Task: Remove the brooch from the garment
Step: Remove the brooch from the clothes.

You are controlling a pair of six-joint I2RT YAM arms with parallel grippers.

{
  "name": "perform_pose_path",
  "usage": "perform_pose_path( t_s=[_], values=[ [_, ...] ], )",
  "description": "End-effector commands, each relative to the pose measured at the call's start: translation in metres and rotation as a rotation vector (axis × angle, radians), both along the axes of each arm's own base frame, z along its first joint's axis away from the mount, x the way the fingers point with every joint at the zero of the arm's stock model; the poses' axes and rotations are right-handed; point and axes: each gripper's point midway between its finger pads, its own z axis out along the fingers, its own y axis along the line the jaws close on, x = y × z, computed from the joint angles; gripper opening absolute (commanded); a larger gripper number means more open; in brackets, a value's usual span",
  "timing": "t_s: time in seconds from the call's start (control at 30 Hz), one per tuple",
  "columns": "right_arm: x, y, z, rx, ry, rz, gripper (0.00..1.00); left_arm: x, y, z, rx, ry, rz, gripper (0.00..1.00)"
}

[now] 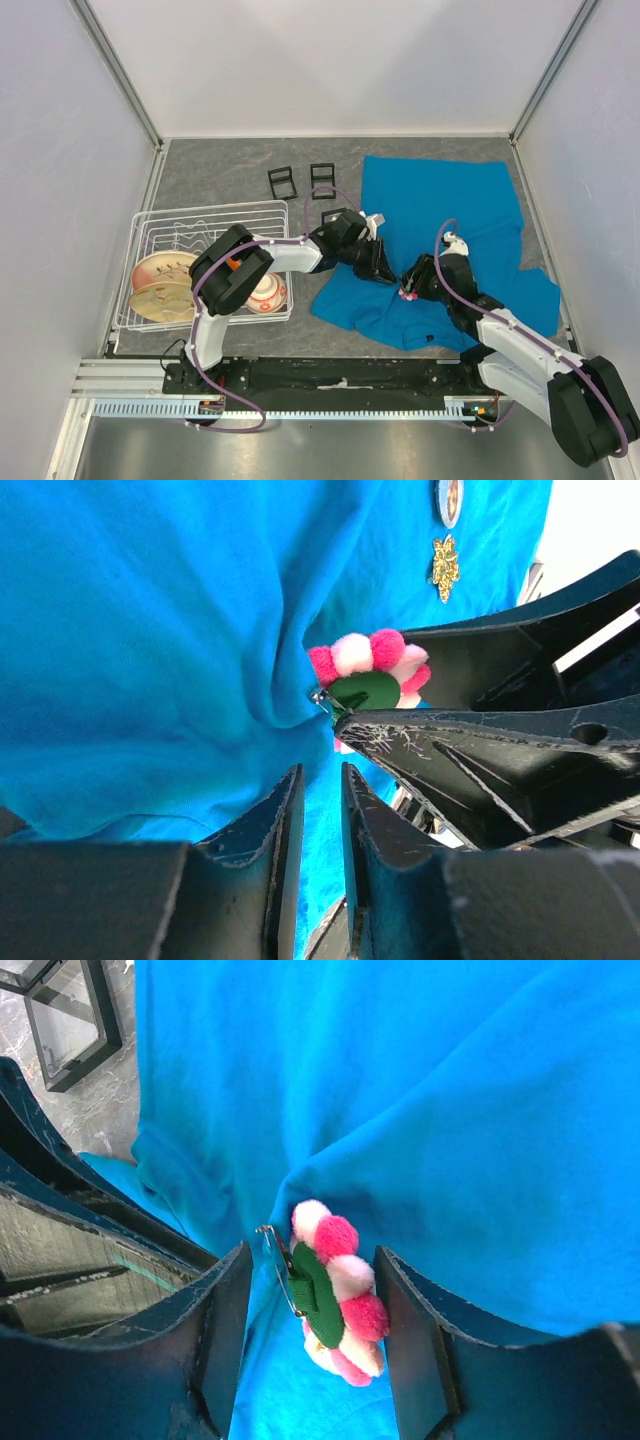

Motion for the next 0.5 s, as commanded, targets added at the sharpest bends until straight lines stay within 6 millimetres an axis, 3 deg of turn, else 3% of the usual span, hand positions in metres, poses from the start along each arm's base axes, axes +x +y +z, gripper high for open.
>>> perform_pose_path(
  t_s=[0.0,0.3,0.47],
  values=[
    [0.009,-0.002,0.011,-0.073,0.017,0.017,0.60,0.004,-0.001,0.016,-0.036,-0.075,-0.019,0.27],
    [0.012,0.005,0.001,-0.097,0.053,0.071,0.52,0.000,-0.003,0.013,-0.048,-0.066,-0.029,0.26],
    [0.012,0.005,0.004,-0.092,0.038,0.079,0.56,0.002,-0.005,0.012,-0.047,-0.067,-0.030,0.26]
  ],
)
